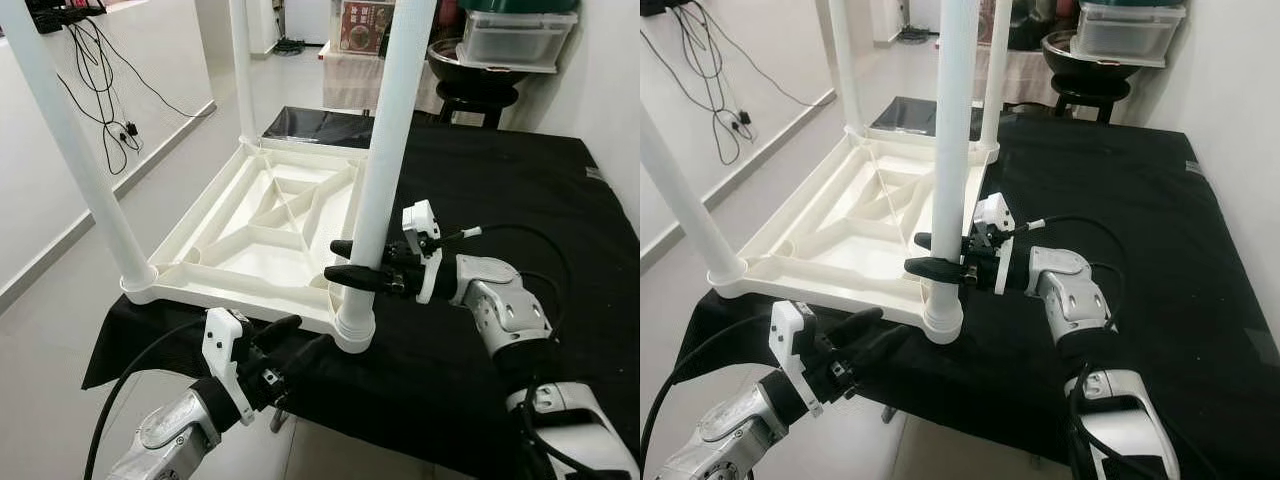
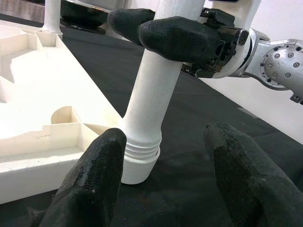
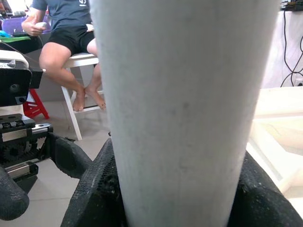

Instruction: Building children table

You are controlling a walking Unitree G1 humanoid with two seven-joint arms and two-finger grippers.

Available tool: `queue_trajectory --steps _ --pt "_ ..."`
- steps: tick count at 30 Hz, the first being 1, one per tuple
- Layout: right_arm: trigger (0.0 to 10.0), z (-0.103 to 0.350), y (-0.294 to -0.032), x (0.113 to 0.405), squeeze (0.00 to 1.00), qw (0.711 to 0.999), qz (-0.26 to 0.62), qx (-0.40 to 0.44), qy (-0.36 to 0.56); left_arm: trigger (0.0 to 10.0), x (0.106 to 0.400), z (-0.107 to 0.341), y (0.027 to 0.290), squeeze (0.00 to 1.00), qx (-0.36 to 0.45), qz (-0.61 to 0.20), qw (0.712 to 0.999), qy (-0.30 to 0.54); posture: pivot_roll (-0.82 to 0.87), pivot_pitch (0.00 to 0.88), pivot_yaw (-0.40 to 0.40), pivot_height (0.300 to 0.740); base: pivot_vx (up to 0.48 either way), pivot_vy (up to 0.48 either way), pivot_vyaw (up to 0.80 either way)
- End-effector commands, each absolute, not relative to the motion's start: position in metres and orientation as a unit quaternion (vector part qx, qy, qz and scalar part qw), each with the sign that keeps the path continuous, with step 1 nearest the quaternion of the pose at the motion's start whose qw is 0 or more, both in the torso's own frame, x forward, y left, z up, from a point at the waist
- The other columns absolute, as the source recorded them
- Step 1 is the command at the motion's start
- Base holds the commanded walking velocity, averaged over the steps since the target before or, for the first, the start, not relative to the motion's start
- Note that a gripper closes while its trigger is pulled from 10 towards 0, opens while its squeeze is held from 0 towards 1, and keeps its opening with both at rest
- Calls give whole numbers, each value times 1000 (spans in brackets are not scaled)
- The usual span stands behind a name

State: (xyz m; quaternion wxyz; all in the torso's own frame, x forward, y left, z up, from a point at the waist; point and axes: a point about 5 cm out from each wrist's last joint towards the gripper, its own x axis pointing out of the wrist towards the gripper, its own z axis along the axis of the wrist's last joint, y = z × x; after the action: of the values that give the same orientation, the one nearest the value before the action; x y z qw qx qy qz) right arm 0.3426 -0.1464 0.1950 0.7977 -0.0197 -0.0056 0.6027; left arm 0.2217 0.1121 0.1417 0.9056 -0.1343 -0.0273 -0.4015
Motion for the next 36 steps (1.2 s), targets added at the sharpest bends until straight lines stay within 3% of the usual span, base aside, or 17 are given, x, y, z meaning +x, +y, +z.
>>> queue_trajectory --steps 1,5,6,7,9,10,11,12,17,24,25,27,28,31,34,35,36 --pt "0 193 -148 341 0 796 605 -16 -9 10000 220 142 113 0 -131 -402 906 -23 12 61 -39 740 0 0 0" --pt "0 190 -149 340 0 813 582 -28 -4 10000 220 142 113 0 -132 -402 906 -23 4 65 -42 740 0 0 0" --pt "0 174 -139 337 0 871 490 -25 22 10000 220 142 113 0 -132 -402 906 -24 -7 68 -45 740 0 0 0" --pt "0 174 -139 337 0 871 490 -25 22 10000 220 142 113 0 -132 -402 906 -24 -7 68 -45 740 0 0 0" --pt "0 168 -133 336 0 909 415 -25 18 10000 220 142 114 0 -132 -402 906 -24 -8 70 -46 740 0 0 0" --pt "0 153 -111 321 0 955 287 -66 26 10000 221 143 116 0 -132 -401 906 -25 -21 77 -32 740 0 0 0" --pt "0 153 -111 321 0 955 287 -66 26 10000 221 143 116 0 -132 -401 906 -25 -21 77 -32 740 0 0 0" --pt "0 154 -93 306 0 951 276 -140 -2 10000 223 142 117 0 -131 -402 906 -25 -32 71 -23 740 0 0 0" --pt "0 143 -101 321 0 957 280 -63 49 10000 226 141 116 0 -133 -407 904 -23 -21 48 -38 740 0 0 0" --pt "0 144 -91 320 0 951 291 -98 46 10000 229 141 117 0 -132 -394 909 -30 -26 40 -33 740 0 0 0" --pt "10000 145 -94 321 0 955 280 -79 51 10000 229 141 117 0 -132 -392 910 -31 -28 38 -33 740 0 0 0" --pt "10000 146 -95 320 0 961 262 -67 56 10000 229 141 117 0 -132 -391 910 -31 -28 38 -33 740 0 0 0" --pt "10000 153 -97 321 1000 963 265 -35 44 10000 229 141 117 0 -132 -392 910 -31 -24 37 -32 740 0 0 0" --pt "10000 155 -97 322 1000 962 269 -30 39 10000 229 141 117 0 -132 -392 910 -31 -24 37 -32 740 0 0 0" --pt "10000 176 -96 330 1000 926 376 -16 0 10000 229 141 116 0 -132 -396 908 -30 -17 34 -33 740 0 0 0" --pt "10000 186 -98 332 0 898 438 -23 -16 10000 229 141 116 0 -133 -397 908 -29 -14 34 -36 740 0 0 0" --pt "10000 186 -98 332 0 898 438 -23 -16 10000 229 141 116 0 -133 -397 908 -29 -14 34 -36 740 0 0 0"
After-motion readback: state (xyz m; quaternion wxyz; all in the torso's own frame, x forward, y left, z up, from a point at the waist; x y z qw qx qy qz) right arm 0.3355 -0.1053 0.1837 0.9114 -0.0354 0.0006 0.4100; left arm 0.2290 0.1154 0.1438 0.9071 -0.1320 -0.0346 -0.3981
